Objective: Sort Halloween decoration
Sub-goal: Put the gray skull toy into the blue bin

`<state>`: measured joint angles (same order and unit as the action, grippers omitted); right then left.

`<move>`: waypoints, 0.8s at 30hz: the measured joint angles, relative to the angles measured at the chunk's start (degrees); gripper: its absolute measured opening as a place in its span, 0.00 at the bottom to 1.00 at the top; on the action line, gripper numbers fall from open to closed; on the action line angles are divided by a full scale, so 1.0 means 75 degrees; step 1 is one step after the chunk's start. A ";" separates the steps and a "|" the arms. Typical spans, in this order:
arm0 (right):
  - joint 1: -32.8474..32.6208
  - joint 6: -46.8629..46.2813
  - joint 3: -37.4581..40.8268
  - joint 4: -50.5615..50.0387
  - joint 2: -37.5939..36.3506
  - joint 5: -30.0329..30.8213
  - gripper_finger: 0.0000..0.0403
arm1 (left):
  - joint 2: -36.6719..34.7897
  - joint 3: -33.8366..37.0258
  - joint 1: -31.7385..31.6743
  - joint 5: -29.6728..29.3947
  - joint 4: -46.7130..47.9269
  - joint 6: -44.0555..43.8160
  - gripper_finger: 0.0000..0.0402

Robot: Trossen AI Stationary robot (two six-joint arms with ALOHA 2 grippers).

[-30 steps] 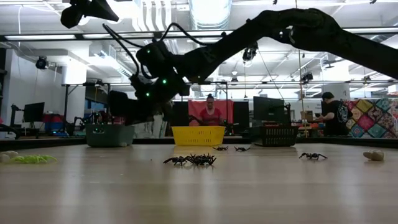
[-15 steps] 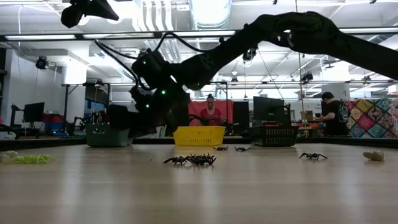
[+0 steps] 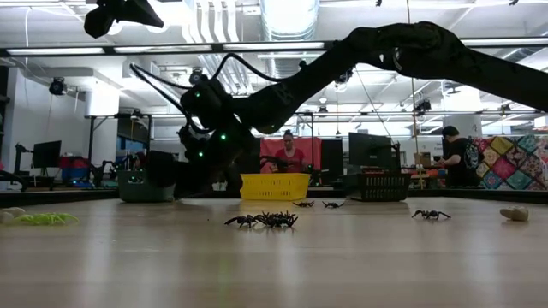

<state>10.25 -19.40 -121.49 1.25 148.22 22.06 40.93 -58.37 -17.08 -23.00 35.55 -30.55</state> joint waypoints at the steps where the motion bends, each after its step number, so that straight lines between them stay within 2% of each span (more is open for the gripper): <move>1: 0.0006 -0.0002 0.0000 0.0097 0.0002 0.0001 0.02 | 0.0000 0.0000 0.0000 0.0000 0.0000 0.0000 0.00; 15: 0.0024 0.0037 0.0003 0.0328 0.0204 -0.0230 0.02 | 0.0020 0.0000 0.0000 0.0000 -0.0003 -0.0003 0.00; 20: -0.0057 0.0433 0.0003 0.0383 0.0204 -0.0683 0.02 | 0.0024 0.0000 0.0000 0.0000 -0.0003 -0.0002 0.00; 24: -0.0135 0.0796 0.0000 0.0035 0.0137 -0.0248 0.02 | 0.0023 0.0000 0.0000 0.0002 -0.0003 -0.0003 0.00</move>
<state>9.23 -13.43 -121.49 1.51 149.25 20.20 41.10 -58.37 -17.08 -22.99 35.53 -30.57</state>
